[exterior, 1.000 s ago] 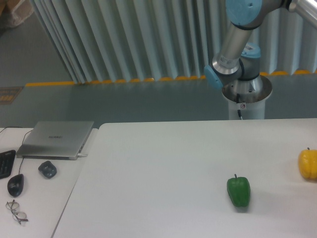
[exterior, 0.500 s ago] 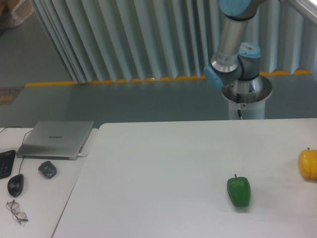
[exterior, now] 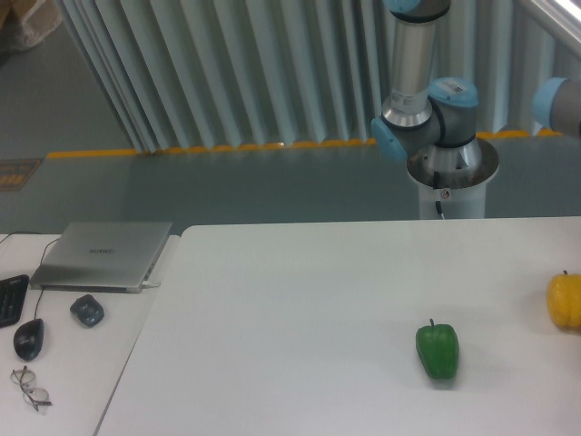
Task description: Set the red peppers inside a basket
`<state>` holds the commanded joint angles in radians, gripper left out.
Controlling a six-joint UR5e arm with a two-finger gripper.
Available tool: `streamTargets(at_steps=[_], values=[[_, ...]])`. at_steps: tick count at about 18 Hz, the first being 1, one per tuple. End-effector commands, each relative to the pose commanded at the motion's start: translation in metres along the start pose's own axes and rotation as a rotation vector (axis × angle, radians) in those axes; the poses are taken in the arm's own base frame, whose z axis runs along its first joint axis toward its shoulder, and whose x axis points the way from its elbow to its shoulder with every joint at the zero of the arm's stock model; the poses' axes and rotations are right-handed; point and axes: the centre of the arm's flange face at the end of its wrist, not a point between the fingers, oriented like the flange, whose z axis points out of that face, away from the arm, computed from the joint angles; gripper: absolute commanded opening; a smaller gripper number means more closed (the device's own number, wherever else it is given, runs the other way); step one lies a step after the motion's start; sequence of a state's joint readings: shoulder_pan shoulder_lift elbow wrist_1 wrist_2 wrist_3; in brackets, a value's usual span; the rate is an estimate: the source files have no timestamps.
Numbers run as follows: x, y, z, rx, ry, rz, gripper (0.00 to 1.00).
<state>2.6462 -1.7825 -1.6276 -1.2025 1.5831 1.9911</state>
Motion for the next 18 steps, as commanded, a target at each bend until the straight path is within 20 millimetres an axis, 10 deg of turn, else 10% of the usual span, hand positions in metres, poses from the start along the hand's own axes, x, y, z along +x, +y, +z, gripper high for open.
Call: streamTargets(at_steps=[18], values=[[-0.017, -0.026, -0.021, 0.02, 0.046, 0.054, 1.0]])
